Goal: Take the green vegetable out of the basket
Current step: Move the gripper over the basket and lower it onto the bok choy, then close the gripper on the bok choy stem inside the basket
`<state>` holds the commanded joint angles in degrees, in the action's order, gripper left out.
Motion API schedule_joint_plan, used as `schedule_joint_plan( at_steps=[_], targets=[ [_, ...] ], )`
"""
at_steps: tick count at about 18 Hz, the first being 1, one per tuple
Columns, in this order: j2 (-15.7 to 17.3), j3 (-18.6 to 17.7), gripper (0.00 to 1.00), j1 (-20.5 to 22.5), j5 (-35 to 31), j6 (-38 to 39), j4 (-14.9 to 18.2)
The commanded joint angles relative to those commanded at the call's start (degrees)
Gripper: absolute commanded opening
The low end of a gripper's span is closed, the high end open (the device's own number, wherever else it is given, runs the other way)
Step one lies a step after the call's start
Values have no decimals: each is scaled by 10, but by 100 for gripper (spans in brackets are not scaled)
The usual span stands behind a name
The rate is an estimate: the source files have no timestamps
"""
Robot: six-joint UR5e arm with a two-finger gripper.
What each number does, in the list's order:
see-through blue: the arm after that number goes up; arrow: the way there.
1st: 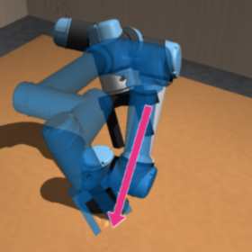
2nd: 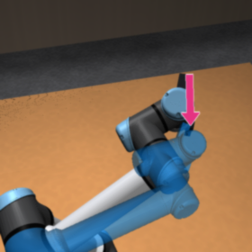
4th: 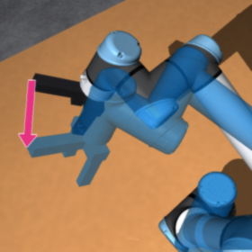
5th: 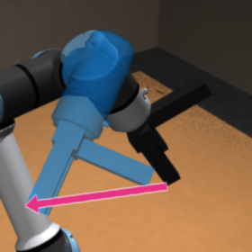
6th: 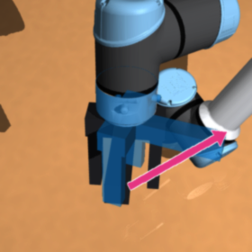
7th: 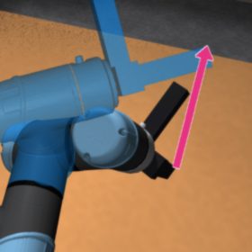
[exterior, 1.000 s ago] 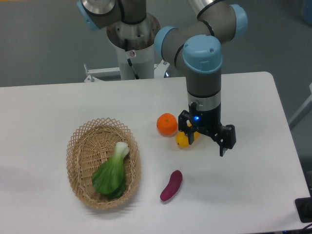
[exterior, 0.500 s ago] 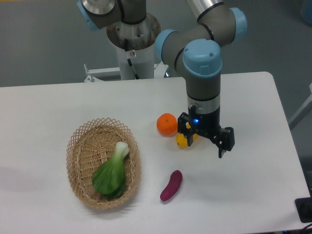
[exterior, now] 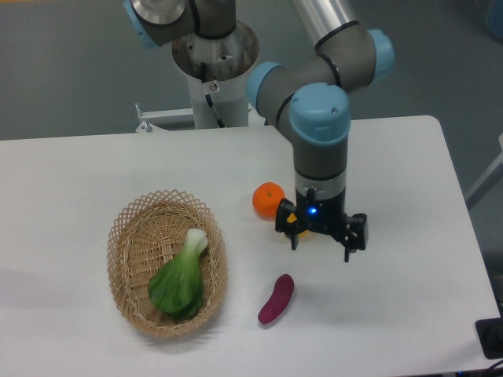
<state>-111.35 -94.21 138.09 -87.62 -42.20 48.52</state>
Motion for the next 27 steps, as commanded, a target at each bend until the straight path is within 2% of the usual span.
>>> schedule_joint_plan(
  at_steps=[7,11,17,27],
  targets=[
    [13,-68,100,-85,-3,18,-6],
    [14,-89,100,-124,-3,14,-6],
    [0,-105,100,-146,-4,18,-7],
    [-21,-113,100,-153,-5,48,-19]
  ],
)
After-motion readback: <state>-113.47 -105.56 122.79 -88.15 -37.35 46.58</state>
